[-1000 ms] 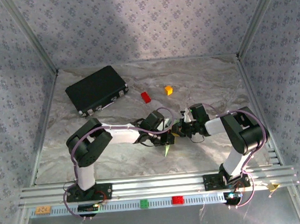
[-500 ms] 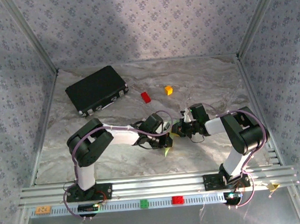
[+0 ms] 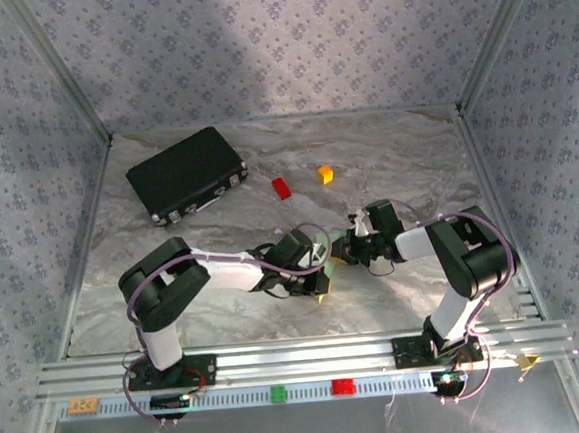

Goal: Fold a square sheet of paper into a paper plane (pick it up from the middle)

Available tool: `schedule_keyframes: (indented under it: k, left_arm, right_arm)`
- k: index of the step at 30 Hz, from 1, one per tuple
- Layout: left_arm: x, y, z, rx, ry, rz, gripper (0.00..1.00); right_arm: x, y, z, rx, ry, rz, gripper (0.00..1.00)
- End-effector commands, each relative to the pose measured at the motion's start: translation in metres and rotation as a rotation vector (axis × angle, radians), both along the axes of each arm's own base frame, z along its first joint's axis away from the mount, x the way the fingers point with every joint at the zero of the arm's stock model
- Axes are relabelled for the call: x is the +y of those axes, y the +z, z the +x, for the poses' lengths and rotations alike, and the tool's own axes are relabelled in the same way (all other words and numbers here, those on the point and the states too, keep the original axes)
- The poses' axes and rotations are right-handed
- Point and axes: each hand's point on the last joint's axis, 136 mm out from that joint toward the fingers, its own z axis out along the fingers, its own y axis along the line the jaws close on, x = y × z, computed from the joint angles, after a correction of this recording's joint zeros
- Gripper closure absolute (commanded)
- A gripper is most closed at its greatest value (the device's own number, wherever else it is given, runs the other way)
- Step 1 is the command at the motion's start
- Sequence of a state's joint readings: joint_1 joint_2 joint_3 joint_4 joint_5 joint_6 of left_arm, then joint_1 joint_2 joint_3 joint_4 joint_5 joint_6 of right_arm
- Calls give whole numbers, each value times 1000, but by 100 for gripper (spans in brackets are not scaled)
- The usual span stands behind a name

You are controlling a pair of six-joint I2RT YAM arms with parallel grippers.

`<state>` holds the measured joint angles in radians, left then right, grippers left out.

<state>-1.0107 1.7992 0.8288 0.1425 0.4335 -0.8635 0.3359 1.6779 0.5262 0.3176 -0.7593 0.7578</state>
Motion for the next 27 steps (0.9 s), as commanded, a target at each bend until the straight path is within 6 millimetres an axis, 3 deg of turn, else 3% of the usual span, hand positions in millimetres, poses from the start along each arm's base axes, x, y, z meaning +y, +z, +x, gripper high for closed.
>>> schedule_keyframes:
  k: [1, 8, 16, 21, 24, 27]
  left_arm:
    - [34, -25, -42, 87, -71, 145, 95]
    - [58, -38, -57, 85, -59, 227, 96]
    - [46, -16, -68, 74, -93, 129, 96]
    - [37, 23, -48, -20, -39, 18, 95]
    - [32, 49, -25, -84, 13, -57, 94]
    - [25, 59, 2, -95, 54, -86, 94]
  right_arm:
    - [-27, -44, -15, 96, -62, -186, 95]
    - [-27, -43, -15, 97, -62, -186, 96]
    - [-27, -43, -14, 97, -62, -186, 95]
    - [-26, -42, -14, 95, -64, -184, 96]
    - [-26, -42, -14, 94, -65, -183, 95]
    - [-26, -41, -13, 93, -65, -181, 95]
